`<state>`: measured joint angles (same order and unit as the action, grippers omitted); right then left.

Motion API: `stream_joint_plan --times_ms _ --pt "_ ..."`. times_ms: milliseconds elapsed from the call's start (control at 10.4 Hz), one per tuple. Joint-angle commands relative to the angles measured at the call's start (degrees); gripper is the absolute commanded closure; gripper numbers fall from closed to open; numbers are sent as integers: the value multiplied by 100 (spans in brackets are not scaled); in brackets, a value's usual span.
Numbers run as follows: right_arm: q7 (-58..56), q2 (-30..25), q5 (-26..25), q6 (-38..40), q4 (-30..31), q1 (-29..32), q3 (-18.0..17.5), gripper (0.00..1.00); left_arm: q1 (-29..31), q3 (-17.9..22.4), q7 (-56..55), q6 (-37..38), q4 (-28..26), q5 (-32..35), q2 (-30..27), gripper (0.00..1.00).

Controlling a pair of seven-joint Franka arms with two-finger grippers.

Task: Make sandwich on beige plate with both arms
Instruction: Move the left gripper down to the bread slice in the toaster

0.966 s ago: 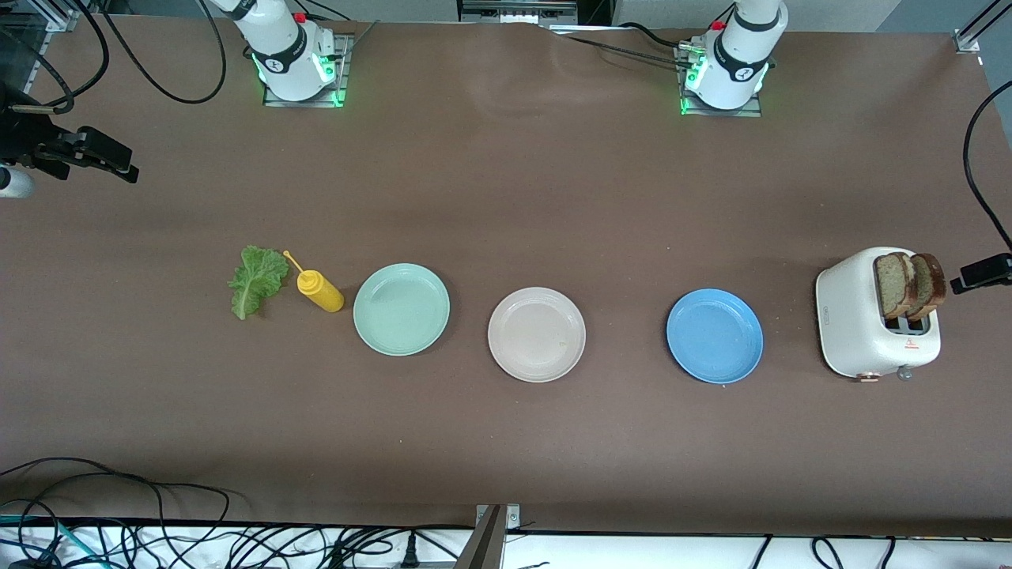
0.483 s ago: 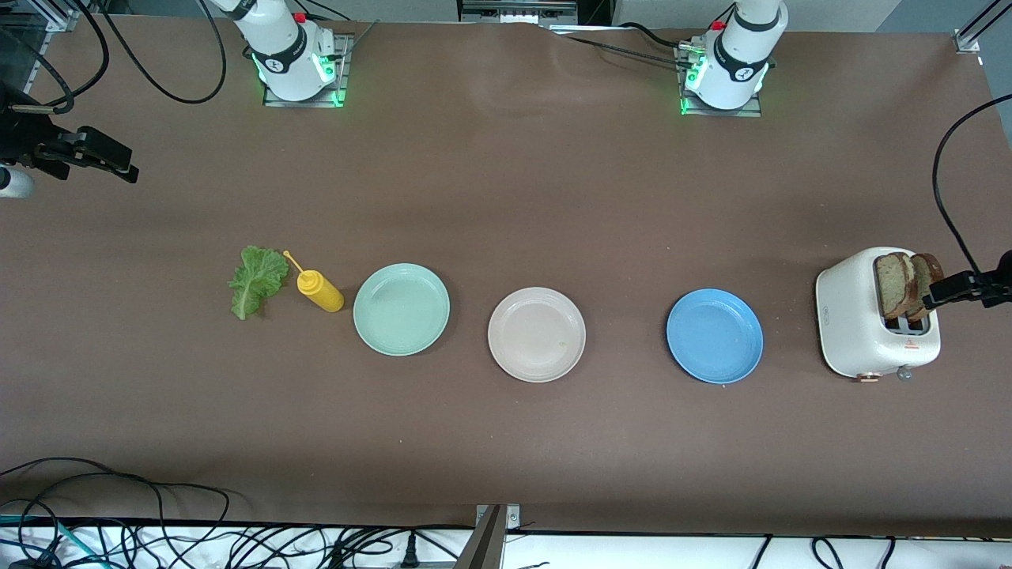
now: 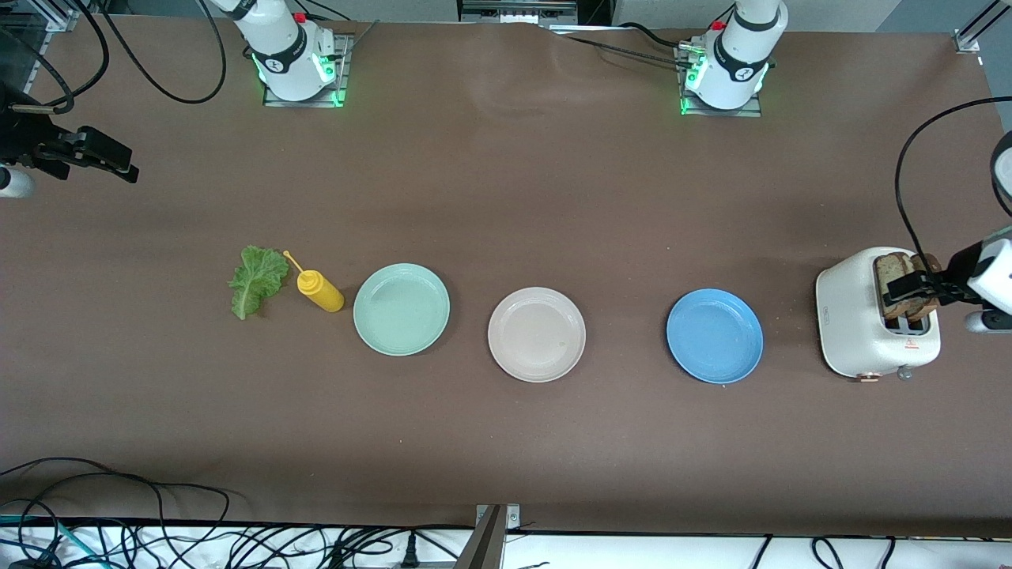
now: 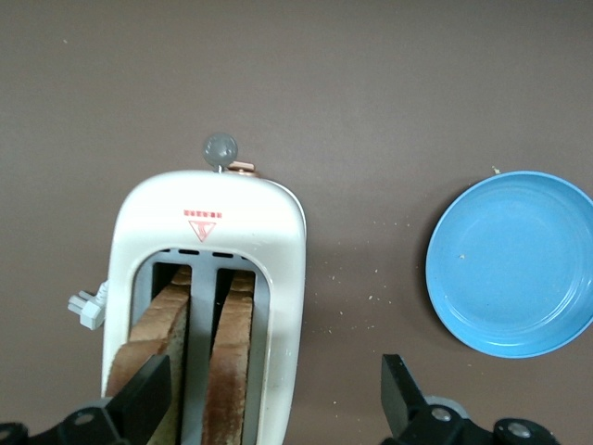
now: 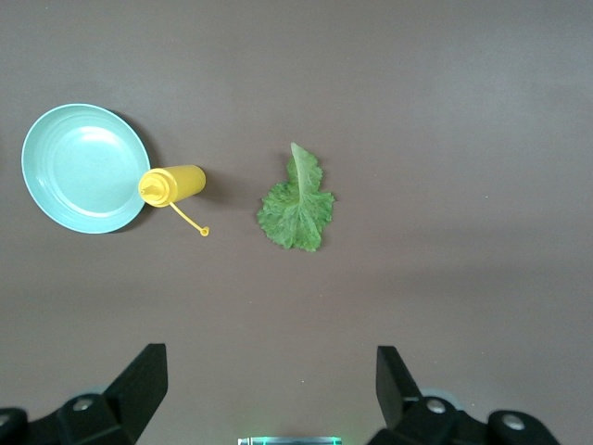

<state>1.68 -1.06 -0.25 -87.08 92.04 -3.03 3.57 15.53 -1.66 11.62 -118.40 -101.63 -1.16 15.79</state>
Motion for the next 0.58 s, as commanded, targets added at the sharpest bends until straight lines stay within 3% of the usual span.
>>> stream_joint_plan --times_ms 0,483 --pt "61 -35 -19 112 -72 -4 -6 0 -24 43 7 -183 -383 -183 -252 0" --pt "61 -35 -19 112 -72 -4 -6 0 -6 43 103 -780 -955 -183 -313 3"
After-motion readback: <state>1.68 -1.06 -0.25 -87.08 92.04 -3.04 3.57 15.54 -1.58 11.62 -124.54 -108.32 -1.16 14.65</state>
